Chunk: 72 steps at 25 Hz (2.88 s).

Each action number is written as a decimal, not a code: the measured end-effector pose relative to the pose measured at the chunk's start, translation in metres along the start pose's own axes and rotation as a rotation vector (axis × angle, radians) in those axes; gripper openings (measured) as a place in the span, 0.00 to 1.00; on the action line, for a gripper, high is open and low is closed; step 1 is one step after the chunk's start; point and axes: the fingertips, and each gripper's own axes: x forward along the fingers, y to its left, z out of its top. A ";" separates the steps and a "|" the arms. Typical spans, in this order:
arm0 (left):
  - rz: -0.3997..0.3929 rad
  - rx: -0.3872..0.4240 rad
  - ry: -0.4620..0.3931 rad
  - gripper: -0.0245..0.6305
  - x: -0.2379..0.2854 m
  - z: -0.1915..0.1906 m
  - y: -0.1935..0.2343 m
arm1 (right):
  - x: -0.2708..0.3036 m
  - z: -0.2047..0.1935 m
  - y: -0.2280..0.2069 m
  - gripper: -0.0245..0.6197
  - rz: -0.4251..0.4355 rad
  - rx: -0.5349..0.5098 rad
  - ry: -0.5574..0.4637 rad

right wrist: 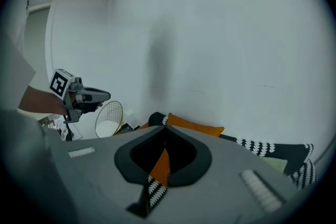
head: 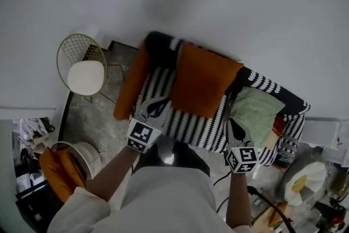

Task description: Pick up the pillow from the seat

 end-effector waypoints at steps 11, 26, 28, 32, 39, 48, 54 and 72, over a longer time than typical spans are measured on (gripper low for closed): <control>0.036 -0.023 0.043 0.04 0.064 -0.041 -0.002 | 0.057 -0.042 -0.048 0.06 0.074 0.039 0.062; 0.133 -0.113 0.087 0.07 0.138 -0.122 0.018 | 0.143 -0.117 -0.091 0.14 0.132 0.114 0.141; 0.138 -0.132 0.096 0.07 0.147 -0.135 0.021 | 0.154 -0.125 -0.096 0.14 0.127 0.120 0.142; 0.139 -0.146 0.112 0.08 0.169 -0.158 0.027 | 0.178 -0.140 -0.114 0.17 0.112 0.133 0.145; 0.132 -0.157 0.146 0.11 0.207 -0.198 0.038 | 0.212 -0.168 -0.142 0.26 0.095 0.154 0.156; 0.109 -0.149 0.202 0.19 0.255 -0.254 0.051 | 0.257 -0.218 -0.177 0.44 0.071 0.198 0.185; 0.080 -0.158 0.233 0.27 0.281 -0.285 0.069 | 0.285 -0.238 -0.195 0.49 0.070 0.217 0.185; -0.009 -0.220 0.271 0.60 0.358 -0.331 0.119 | 0.356 -0.265 -0.252 0.81 0.071 0.269 0.180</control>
